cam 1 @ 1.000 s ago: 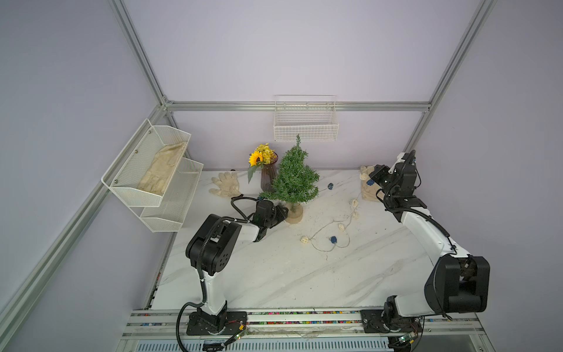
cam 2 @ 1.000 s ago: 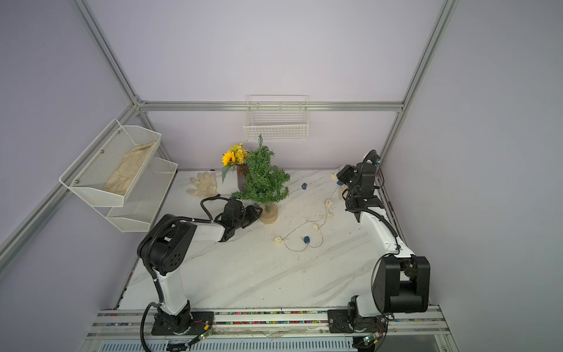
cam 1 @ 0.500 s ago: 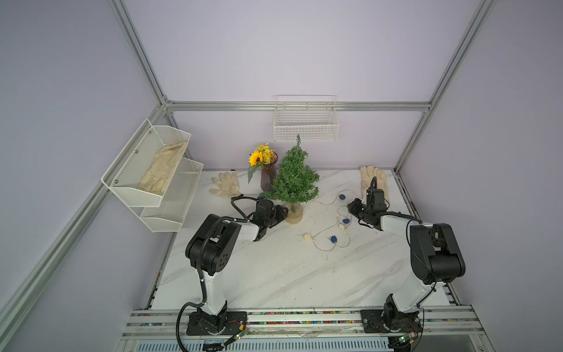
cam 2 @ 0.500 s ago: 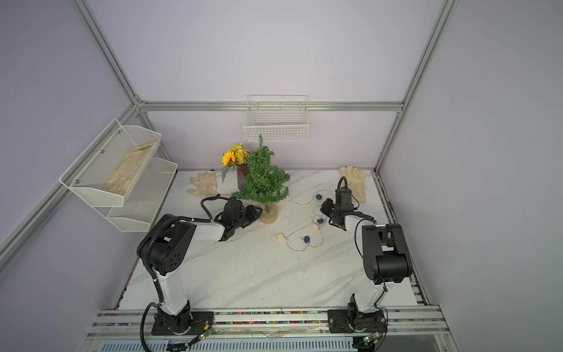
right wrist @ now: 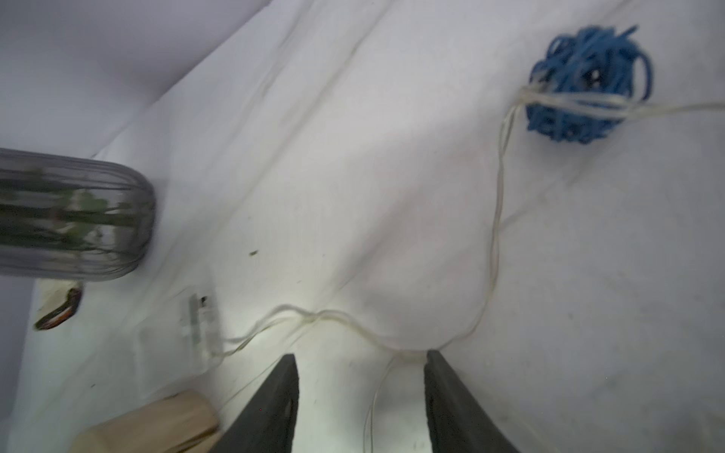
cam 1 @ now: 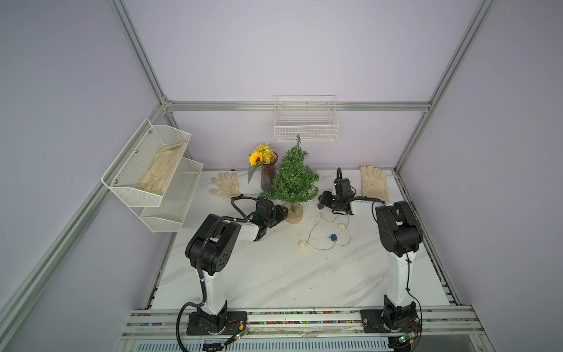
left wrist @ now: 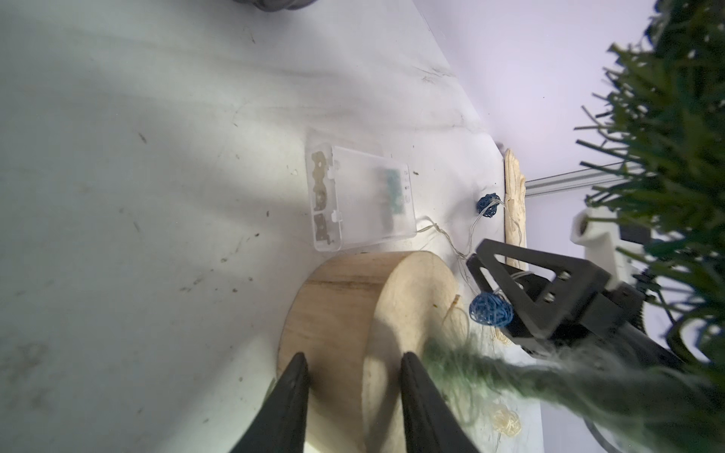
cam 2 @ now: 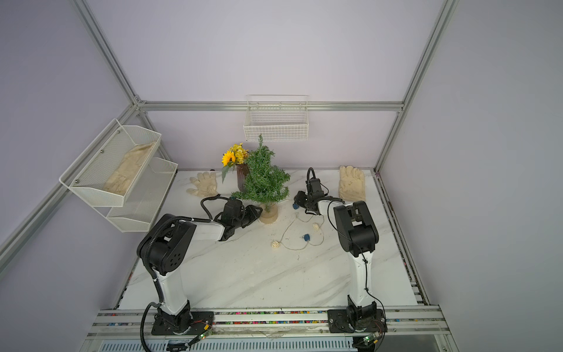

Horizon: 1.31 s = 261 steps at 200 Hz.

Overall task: Remove string lights from the small christmas tree
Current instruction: Remove the light string from the Christmas tree, then place the light string at the center of the board.

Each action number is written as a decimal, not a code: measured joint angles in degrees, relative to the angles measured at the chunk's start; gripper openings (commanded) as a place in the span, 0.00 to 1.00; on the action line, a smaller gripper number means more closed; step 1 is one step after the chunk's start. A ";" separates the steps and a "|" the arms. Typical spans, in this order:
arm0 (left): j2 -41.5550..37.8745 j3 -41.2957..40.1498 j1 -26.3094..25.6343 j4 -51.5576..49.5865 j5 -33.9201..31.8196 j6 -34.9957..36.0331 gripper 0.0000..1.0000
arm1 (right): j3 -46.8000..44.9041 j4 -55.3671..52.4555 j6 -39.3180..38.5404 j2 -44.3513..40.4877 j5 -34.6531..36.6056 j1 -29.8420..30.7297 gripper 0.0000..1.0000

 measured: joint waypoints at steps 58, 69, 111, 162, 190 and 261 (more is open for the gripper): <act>0.00 0.20 0.02 -0.31 0.02 0.00 0.37 | 6.80 -2.05 3.43 4.83 4.00 -1.09 0.17; 0.00 0.22 0.02 -0.42 0.02 0.00 0.37 | 5.95 -1.64 5.03 4.83 2.56 -2.32 0.13; 0.00 0.22 0.13 -0.42 0.20 0.00 0.37 | -0.24 -0.09 11.58 1.16 1.20 -6.84 0.00; 0.00 0.22 0.35 -0.33 0.63 0.00 0.37 | -14.56 -3.37 13.88 -10.88 5.38 -10.29 0.00; 0.00 0.22 0.46 -0.28 0.85 0.00 0.36 | -22.56 -6.19 14.19 -19.41 8.26 -15.08 0.00; 0.00 0.22 0.50 -0.24 0.98 0.00 0.36 | -25.62 -6.62 14.40 -31.32 8.39 -20.55 0.38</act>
